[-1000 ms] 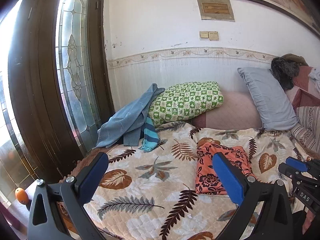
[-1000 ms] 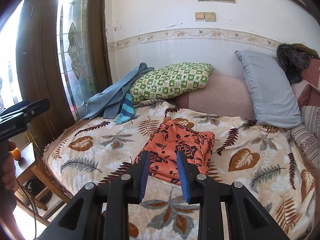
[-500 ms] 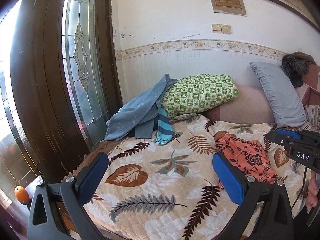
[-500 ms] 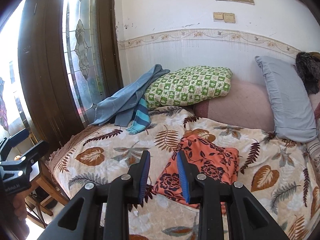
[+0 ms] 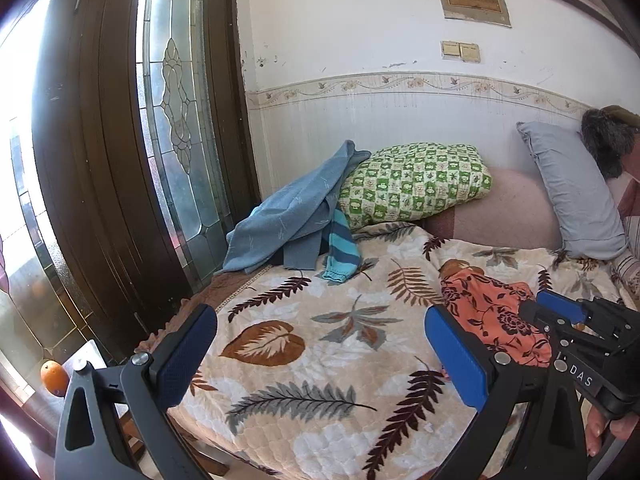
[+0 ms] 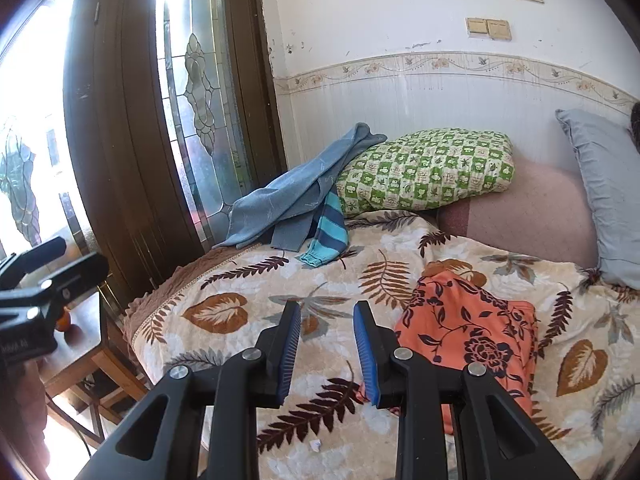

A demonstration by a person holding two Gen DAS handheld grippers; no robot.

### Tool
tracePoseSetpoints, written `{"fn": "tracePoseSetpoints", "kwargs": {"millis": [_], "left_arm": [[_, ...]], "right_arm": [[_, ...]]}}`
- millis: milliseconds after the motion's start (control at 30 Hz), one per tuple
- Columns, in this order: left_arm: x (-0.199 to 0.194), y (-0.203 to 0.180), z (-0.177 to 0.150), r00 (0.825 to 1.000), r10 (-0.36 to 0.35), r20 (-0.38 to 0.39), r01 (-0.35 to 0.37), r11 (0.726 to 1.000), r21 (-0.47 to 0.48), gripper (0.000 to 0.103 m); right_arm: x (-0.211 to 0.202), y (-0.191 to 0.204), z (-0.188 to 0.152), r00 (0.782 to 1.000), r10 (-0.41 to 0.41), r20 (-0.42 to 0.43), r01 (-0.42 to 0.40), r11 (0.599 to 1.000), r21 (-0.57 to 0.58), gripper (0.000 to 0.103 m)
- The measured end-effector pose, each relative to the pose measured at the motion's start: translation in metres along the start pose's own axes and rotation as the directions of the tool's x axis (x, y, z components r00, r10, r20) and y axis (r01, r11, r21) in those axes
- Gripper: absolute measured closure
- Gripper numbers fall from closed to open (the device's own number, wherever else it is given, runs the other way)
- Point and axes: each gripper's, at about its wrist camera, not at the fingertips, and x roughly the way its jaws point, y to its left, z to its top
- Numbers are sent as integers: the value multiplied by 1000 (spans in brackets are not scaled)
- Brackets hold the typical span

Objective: Fold small clothes

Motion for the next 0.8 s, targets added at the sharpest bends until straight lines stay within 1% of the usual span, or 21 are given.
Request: {"fn": "tracePoseSetpoints", "kwargs": {"millis": [100, 200, 333, 400, 467, 500, 533, 567, 600, 700, 800], "left_arm": [[-10, -24, 6, 1000, -22, 11, 22, 1000, -2, 0], [-18, -49, 15, 997, -70, 10, 70, 997, -10, 0], [-31, -83, 25, 993, -116, 35, 115, 993, 18, 0], [-40, -98, 30, 988, -142, 53, 141, 990, 28, 0], [-50, -109, 34, 982, -176, 76, 173, 984, 39, 0], [-55, -115, 35, 978, -191, 85, 187, 981, 49, 0], [-59, -121, 36, 975, -205, 91, 199, 978, 63, 0], [-62, -125, 36, 971, -218, 94, 211, 974, 79, 0], [-66, -129, 36, 968, -232, 98, 223, 970, 93, 0], [-75, -131, 34, 960, -260, 106, 249, 962, 108, 0], [-80, -124, 33, 958, -263, 112, 251, 962, 111, 0]], "right_arm": [[-25, -31, -7, 999, -34, 26, 33, 999, 32, 72], [-56, -66, -16, 994, -97, 57, 93, 993, 69, 72], [-99, -107, -32, 974, -208, 85, 199, 974, 107, 72], [-118, -126, -39, 964, -249, 90, 234, 961, 144, 72], [-135, -141, -47, 955, -282, 92, 264, 949, 175, 69], [-141, -146, -50, 950, -299, 94, 278, 942, 186, 64], [-147, -151, -53, 945, -313, 97, 290, 936, 198, 52], [-152, -154, -55, 941, -323, 104, 297, 932, 209, 46], [-157, -156, -56, 939, -326, 110, 297, 930, 218, 43], [-164, -153, -54, 936, -334, 113, 307, 929, 206, 43], [-168, -137, -46, 936, -325, 136, 300, 938, 176, 43]]}}
